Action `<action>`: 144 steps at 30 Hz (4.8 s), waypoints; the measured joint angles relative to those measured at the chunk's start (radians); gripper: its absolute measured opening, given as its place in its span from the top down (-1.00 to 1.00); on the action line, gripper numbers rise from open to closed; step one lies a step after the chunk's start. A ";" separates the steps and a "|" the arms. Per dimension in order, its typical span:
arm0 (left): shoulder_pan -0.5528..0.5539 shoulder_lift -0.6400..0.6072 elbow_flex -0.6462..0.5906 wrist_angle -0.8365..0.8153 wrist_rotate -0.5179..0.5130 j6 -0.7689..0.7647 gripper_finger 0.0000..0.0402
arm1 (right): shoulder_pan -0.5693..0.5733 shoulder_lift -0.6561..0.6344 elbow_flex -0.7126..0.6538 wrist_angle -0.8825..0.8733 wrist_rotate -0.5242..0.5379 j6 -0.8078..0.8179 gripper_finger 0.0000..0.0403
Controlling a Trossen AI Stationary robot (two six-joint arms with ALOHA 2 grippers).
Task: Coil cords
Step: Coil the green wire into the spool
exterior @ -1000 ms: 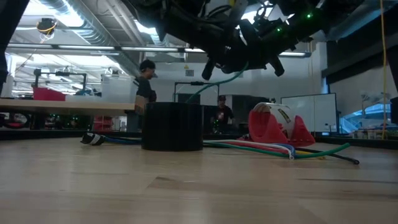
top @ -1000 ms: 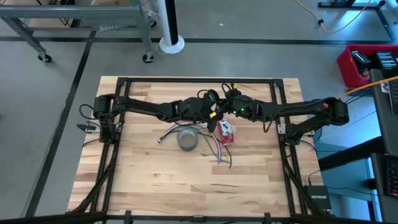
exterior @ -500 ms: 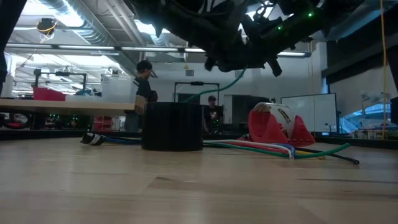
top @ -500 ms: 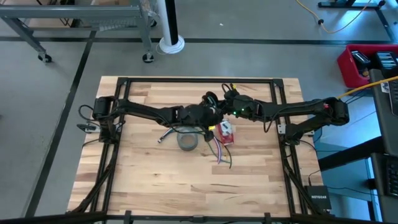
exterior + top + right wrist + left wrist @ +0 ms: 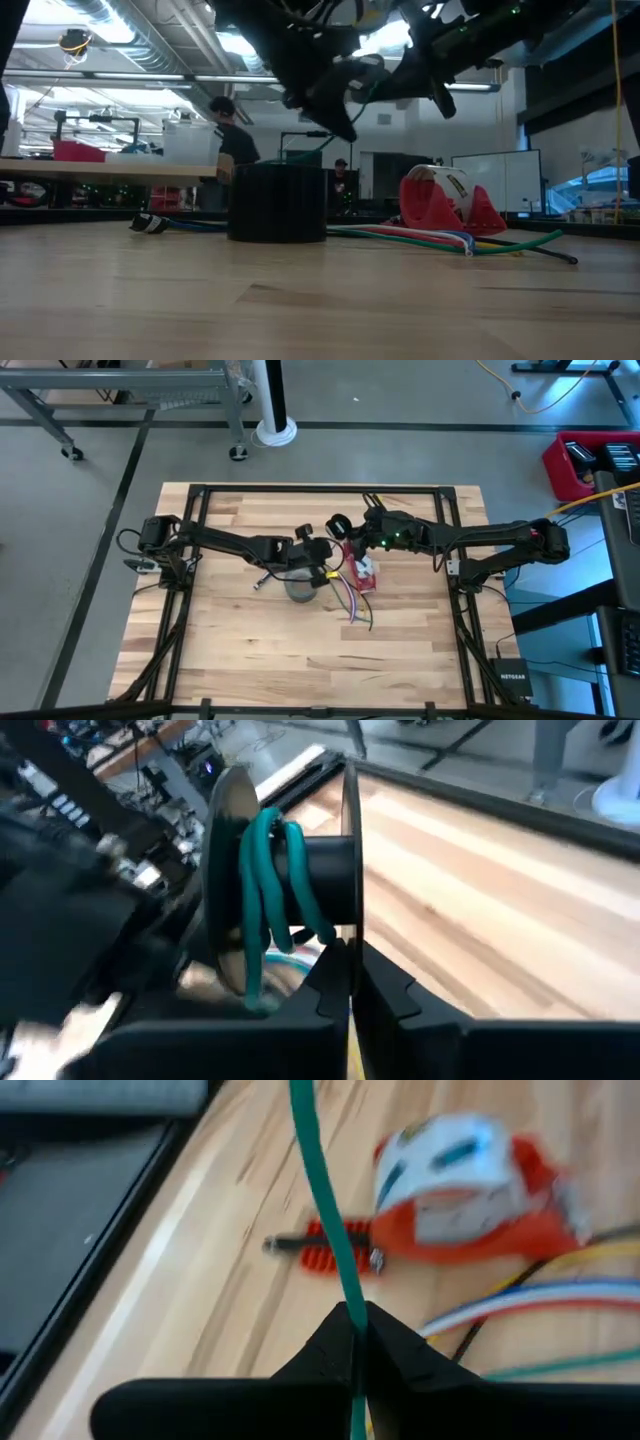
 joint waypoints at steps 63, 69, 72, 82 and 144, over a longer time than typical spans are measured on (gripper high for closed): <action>0.102 -0.003 0.005 -0.326 -0.115 -0.295 1.00 | 0.002 -0.103 0.000 -0.194 -0.084 0.037 0.99; 0.163 -0.003 0.060 -0.325 -0.114 -0.279 1.00 | 0.002 -0.101 -0.005 -0.254 -0.084 0.054 0.99; 0.190 -0.003 0.102 -0.324 -0.099 -0.260 1.00 | 0.002 -0.101 -0.021 -0.254 -0.081 0.060 0.99; 0.236 -0.003 0.199 -0.212 -0.006 -0.223 1.00 | 0.001 -0.100 -0.082 -0.207 0.035 0.080 0.99; 0.184 -0.009 0.332 -0.009 0.301 -0.284 1.00 | 0.000 -0.038 -0.082 -0.078 0.220 0.069 0.99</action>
